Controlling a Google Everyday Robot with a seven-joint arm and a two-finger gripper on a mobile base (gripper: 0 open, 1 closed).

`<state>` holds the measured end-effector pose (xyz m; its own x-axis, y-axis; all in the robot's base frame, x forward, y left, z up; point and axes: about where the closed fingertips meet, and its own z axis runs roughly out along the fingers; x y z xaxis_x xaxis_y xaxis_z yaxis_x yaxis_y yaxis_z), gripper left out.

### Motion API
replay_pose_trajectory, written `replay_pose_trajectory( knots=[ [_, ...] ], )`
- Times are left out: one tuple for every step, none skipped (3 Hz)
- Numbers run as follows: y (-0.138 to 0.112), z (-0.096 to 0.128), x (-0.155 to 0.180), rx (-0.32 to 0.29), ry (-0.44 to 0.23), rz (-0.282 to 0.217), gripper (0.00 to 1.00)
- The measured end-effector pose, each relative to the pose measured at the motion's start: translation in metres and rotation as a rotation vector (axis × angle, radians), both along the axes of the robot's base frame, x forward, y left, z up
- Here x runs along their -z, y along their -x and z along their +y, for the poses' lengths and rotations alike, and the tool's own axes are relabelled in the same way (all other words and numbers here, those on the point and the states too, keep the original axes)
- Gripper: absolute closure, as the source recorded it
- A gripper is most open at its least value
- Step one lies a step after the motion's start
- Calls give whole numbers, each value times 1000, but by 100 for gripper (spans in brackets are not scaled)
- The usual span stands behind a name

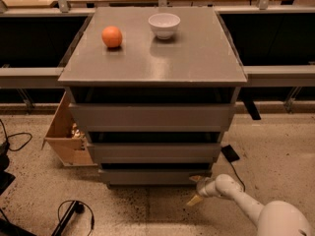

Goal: Close bottom drawer

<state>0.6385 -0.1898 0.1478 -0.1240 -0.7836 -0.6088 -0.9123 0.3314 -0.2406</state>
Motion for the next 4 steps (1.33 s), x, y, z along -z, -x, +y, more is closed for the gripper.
replay_pose_trajectory(
  knots=[
    [0,0,0,0,0,0,0],
    [0,0,0,0,0,0,19],
    [5,-1,-1,0,2,0,50],
    [30,-7,-10,8,31,-4,73]
  ],
)
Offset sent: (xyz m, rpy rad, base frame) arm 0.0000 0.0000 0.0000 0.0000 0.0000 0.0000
